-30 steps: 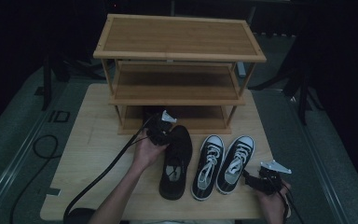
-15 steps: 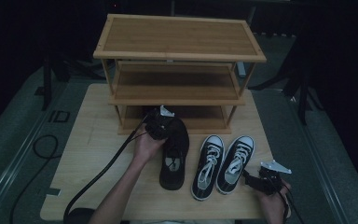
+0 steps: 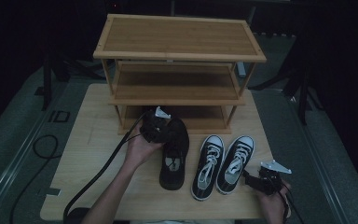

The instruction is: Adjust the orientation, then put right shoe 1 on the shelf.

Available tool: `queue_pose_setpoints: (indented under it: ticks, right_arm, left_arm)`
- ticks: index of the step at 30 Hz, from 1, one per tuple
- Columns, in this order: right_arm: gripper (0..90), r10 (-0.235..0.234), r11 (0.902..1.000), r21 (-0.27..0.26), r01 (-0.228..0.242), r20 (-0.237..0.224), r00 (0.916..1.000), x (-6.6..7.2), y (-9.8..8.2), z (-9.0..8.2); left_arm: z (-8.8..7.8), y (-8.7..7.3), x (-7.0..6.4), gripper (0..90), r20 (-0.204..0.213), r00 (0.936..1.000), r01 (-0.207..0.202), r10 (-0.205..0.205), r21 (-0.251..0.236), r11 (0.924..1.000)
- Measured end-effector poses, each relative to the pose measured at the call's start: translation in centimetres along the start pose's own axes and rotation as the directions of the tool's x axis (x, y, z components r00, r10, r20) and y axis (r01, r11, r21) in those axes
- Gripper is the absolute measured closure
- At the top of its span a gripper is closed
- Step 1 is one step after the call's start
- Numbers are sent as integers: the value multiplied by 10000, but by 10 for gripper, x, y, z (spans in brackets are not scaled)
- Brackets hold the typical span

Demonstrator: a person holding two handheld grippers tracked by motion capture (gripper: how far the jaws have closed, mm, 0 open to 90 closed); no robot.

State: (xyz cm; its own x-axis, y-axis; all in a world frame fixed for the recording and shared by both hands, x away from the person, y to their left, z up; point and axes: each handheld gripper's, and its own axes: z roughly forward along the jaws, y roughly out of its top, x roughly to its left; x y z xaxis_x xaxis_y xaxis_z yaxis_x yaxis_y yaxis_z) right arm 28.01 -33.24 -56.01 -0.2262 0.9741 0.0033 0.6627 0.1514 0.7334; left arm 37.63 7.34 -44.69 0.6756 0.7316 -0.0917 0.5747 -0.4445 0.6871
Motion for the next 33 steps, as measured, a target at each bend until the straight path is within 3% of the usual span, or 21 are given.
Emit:
queue_pose_setpoints:
  ticks: [6,10,17,29,33]
  right_arm:
    - [218,0,10000,1,0,-1,10000,0,0,0]
    - [217,0,10000,2,0,-2,10000,0,0,0]
    - [218,23,10000,-5,-23,0,10000,0,0,0]
    - [217,6,10000,4,-6,-2,10000,0,0,0]
    - [218,2,10000,5,-2,-1,10000,0,0,0]
  left_arm:
    - [-16,0,-9,593,210,9996,-177,173,185,9997]
    - [-23,-2,-14,557,321,9995,-82,76,183,9998]
    - [-31,-6,-29,544,342,9990,-308,285,702,9971]
    - [-24,-12,-38,534,333,9993,-200,155,1413,9898]
    - [-15,-16,-41,533,297,9995,-189,136,1837,9828]
